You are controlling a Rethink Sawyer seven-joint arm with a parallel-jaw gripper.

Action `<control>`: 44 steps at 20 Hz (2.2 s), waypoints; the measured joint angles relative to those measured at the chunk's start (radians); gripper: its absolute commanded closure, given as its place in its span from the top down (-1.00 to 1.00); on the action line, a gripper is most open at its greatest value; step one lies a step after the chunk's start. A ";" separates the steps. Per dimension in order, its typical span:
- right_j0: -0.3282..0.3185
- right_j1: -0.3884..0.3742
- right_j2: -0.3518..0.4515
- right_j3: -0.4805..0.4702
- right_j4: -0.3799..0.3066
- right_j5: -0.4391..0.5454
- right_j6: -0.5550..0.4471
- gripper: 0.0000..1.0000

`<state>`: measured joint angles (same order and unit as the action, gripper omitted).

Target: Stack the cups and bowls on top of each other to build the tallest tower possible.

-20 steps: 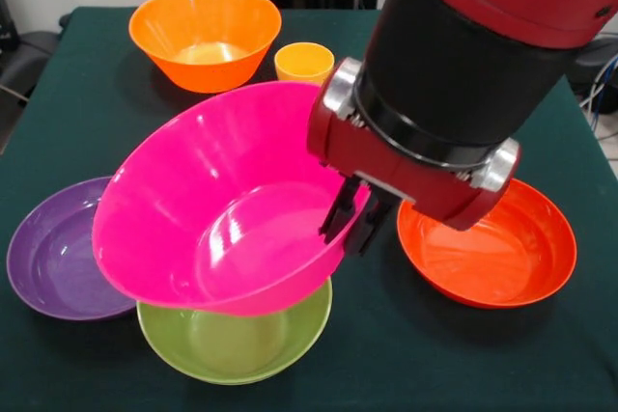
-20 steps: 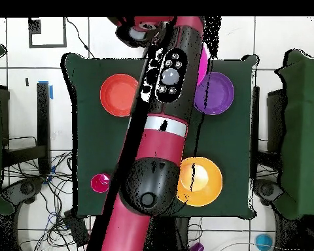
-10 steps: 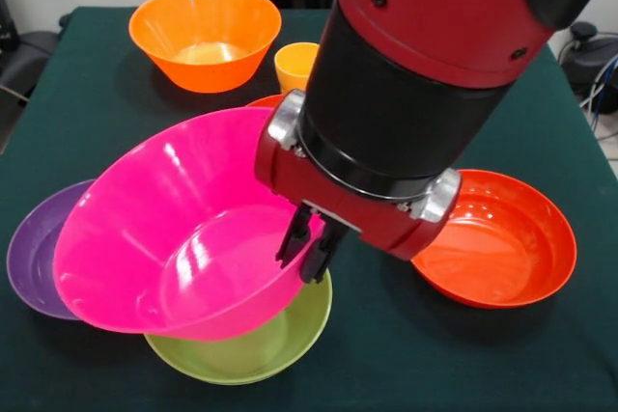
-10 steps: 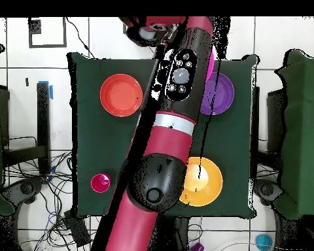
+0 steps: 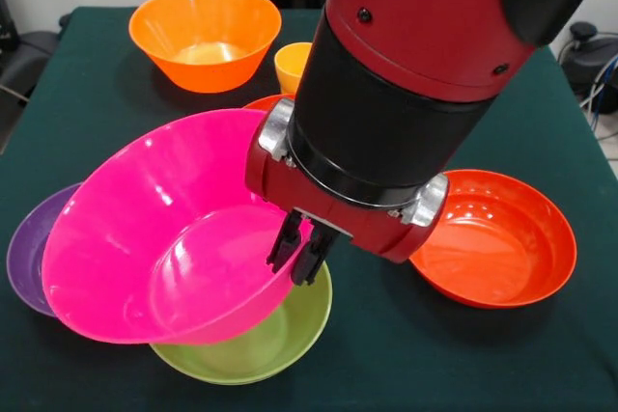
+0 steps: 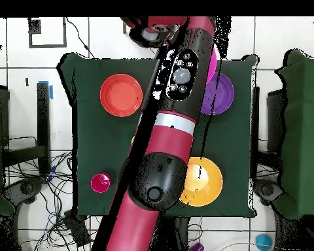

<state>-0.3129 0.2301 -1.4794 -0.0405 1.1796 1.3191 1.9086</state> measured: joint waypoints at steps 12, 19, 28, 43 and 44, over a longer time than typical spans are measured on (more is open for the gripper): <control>0.000 0.008 0.003 0.000 -0.001 0.000 -0.018 -1.00; 0.001 0.012 0.010 0.000 -0.010 -0.001 -0.018 -1.00; 0.009 0.012 0.086 0.000 -0.086 -0.001 -0.018 -1.00; 0.043 0.011 0.231 0.002 -0.247 -0.001 -0.018 -1.00; 0.045 0.011 0.238 0.002 -0.253 -0.001 -0.018 -1.00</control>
<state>-0.2679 0.2412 -1.2415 -0.0389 0.9266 1.3181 1.8903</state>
